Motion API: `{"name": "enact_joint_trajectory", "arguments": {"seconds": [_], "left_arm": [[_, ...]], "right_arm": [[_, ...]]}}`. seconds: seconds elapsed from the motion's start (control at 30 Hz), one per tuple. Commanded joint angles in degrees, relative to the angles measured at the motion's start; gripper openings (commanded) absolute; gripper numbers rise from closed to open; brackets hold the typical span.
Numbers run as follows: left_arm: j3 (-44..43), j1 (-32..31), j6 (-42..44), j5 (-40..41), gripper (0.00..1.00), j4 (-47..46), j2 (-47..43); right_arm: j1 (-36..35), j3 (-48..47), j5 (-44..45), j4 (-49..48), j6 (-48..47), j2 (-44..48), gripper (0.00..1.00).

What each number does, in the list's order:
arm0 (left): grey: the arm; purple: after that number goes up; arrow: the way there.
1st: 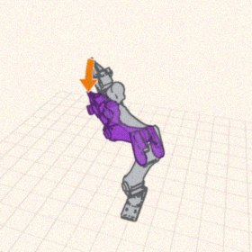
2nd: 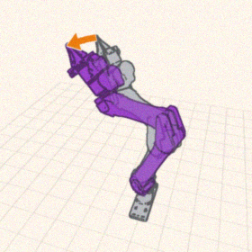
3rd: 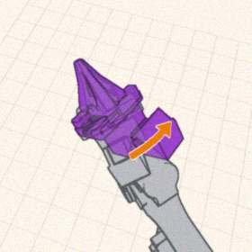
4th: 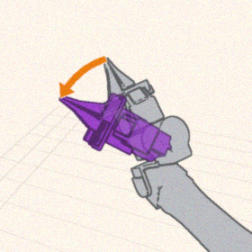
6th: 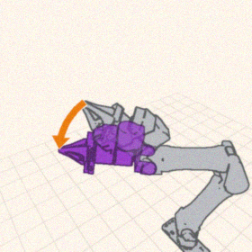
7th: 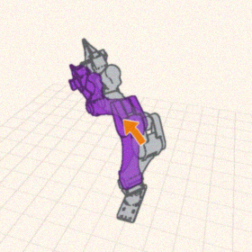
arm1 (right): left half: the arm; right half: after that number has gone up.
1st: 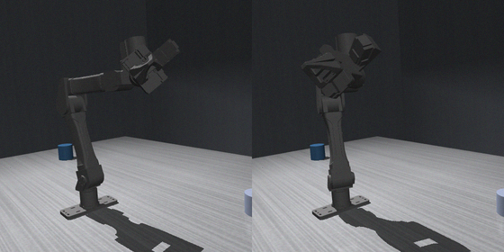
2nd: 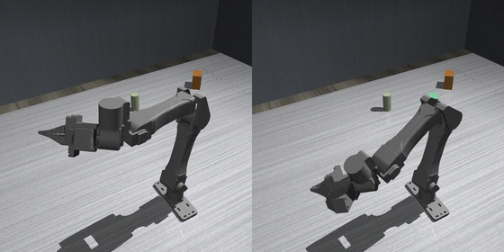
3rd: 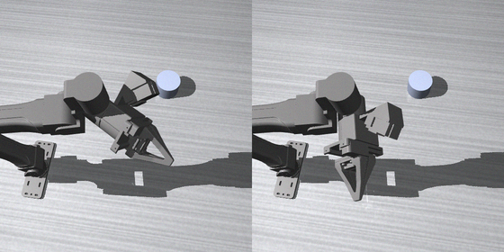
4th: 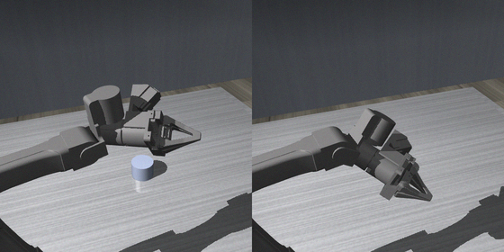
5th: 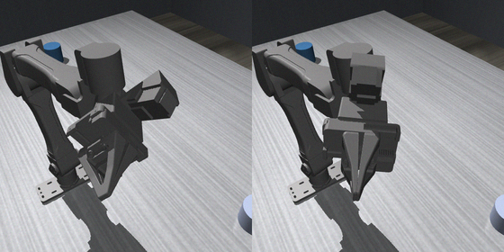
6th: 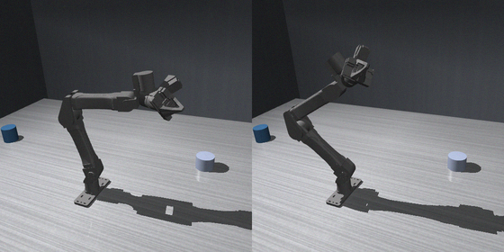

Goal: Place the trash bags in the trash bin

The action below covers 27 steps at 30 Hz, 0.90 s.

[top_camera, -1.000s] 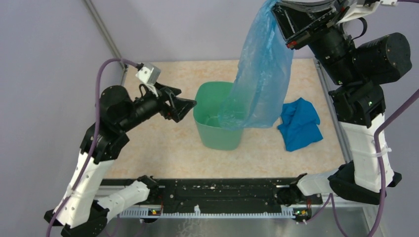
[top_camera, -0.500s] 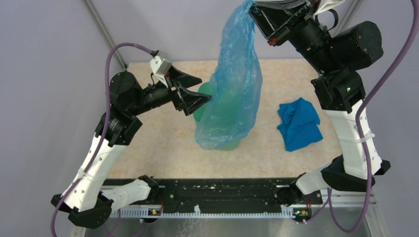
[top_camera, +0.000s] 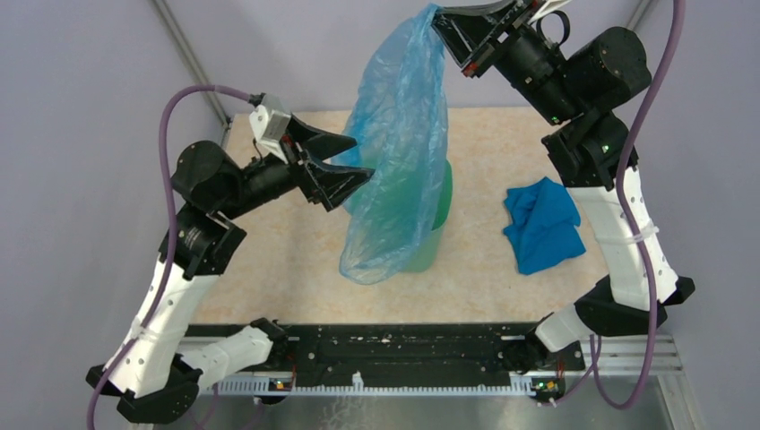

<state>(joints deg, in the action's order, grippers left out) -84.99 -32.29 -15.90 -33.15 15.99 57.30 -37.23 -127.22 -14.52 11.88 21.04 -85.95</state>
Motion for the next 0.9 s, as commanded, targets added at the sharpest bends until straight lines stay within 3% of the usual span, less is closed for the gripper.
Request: {"name": "enact_joint_trajectory", "arguments": {"seconds": [0.0,0.27,0.67,0.77,0.87], "left_arm": [[-1.8,-0.1,1.4,4.9,0.82,-1.1,-3.6],[-5.8,-0.1,-1.0,-7.1,0.83,-2.1,0.2],[-8.7,-0.4,-1.0,-10.1,0.80,0.8,7.5],[-8.7,-1.2,-1.9,-11.7,0.73,0.0,8.3],[-8.6,-2.2,-2.7,-12.5,0.56,-1.1,8.6]], "right_arm": [[0.2,-1.1,3.7,0.3,-2.0,0.8,0.00],[0.2,-0.8,4.8,0.7,-2.7,1.7,0.00],[0.2,-1.4,4.9,1.9,-2.6,1.5,0.00],[0.2,-1.8,5.6,2.5,-3.1,1.5,0.00],[0.2,-1.9,5.8,2.9,-3.7,1.7,0.00]]}}
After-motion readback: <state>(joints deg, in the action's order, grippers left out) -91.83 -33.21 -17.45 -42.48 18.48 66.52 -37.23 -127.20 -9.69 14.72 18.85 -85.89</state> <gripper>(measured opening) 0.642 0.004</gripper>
